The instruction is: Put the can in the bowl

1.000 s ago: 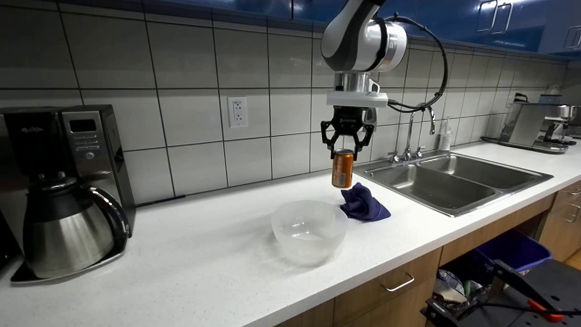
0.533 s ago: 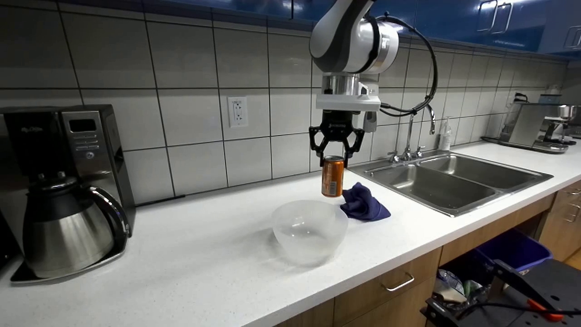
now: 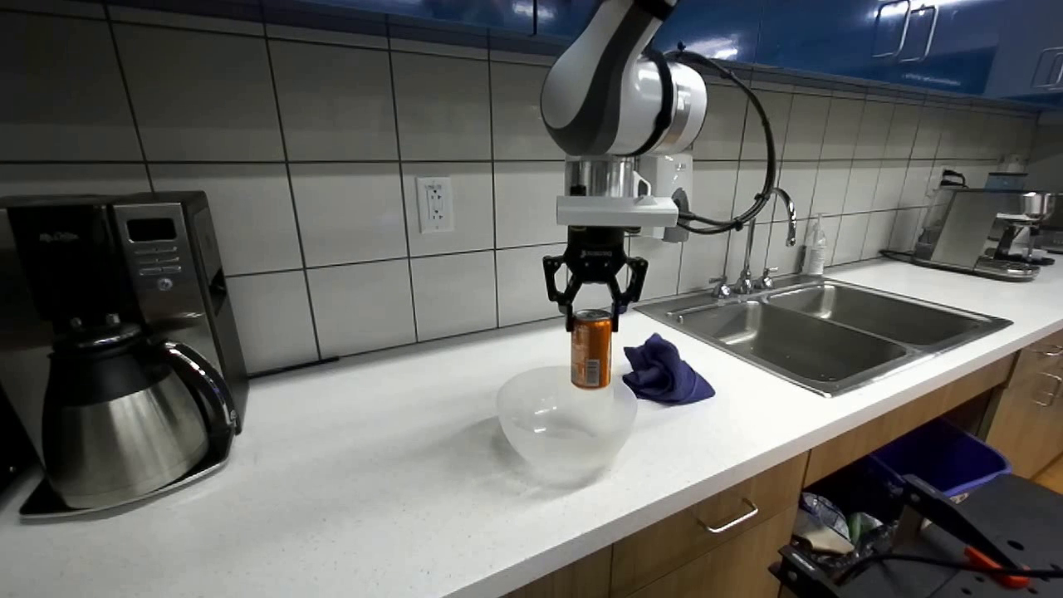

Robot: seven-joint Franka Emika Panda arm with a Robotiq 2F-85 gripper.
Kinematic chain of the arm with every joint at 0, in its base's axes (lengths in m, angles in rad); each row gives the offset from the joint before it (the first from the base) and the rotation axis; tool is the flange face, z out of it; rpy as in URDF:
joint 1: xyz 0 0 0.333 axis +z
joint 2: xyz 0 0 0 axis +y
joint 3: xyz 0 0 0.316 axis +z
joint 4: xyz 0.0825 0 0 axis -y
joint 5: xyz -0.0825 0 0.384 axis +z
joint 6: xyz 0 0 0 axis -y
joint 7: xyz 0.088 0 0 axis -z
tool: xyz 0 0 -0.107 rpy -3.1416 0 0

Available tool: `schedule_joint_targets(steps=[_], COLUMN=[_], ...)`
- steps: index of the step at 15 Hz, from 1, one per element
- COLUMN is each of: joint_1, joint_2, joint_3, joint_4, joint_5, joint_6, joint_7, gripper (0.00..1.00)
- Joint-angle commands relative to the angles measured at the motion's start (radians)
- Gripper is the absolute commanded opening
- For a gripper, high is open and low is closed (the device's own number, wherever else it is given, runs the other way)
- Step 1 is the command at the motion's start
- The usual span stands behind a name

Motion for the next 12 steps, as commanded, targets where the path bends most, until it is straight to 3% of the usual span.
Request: schedule_joint_targets(steps=[1,9,11,12], joint_1=[0.019,0.076,0.084,0.086], joint_2=[0.044,0.137,0.145,0.144], joint_3=[0.009,-0.004,-0.011,-0.011], joint_4=[-0.014,-0.014,-0.011,-0.011], joint_5=[-0.016,-0.03,-0.036,-0.037], joint_6=[0.084,0.201,0.193,0.185], joint_7=[0.001,0.0,0.002,0.001], gripper=[0.38,0.38,0.89,0.91])
